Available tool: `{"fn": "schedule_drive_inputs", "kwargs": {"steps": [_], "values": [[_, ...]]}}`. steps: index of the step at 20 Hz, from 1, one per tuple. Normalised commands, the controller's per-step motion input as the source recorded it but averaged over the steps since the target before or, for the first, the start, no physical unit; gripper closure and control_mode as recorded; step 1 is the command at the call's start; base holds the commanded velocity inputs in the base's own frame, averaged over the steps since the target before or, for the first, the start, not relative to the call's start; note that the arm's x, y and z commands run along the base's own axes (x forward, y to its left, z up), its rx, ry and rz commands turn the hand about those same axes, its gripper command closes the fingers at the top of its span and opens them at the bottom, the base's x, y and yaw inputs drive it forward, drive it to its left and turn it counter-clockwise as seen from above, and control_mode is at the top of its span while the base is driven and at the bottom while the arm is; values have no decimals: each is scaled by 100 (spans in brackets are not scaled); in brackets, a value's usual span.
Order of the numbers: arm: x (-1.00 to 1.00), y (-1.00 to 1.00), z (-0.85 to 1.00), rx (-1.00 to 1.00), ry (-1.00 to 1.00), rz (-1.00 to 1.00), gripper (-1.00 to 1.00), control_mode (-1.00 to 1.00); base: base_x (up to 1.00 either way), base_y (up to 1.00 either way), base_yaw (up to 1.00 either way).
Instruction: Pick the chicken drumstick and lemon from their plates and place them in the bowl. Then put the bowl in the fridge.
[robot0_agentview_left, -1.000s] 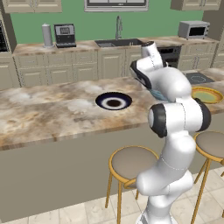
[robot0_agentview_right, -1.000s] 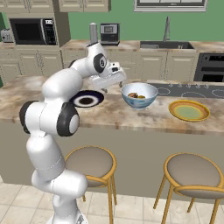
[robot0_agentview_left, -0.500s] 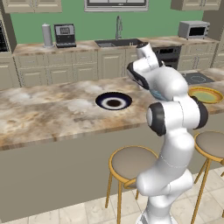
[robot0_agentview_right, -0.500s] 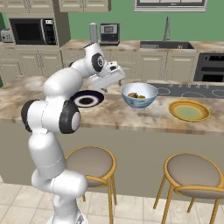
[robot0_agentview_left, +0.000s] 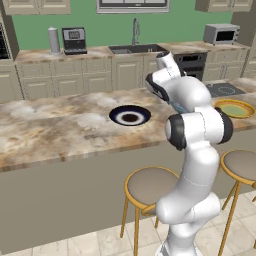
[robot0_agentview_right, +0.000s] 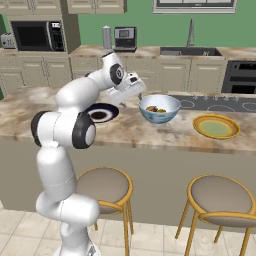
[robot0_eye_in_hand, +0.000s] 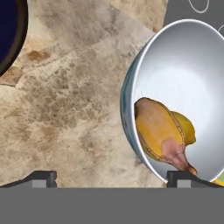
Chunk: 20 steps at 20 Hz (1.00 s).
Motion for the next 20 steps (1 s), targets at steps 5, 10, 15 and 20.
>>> {"fn": "schedule_drive_inputs", "kwargs": {"steps": [5,10,15,20], "values": [[8,-16,-20,0,10,0,-100,-100,0,0,0],[14,-18,-15,0,3,5,-100,-100,0,0,0],[17,-12,-17,0,1,7,-100,-100,0,0,0],[12,-4,-26,0,5,15,-100,-100,0,0,0]]}}
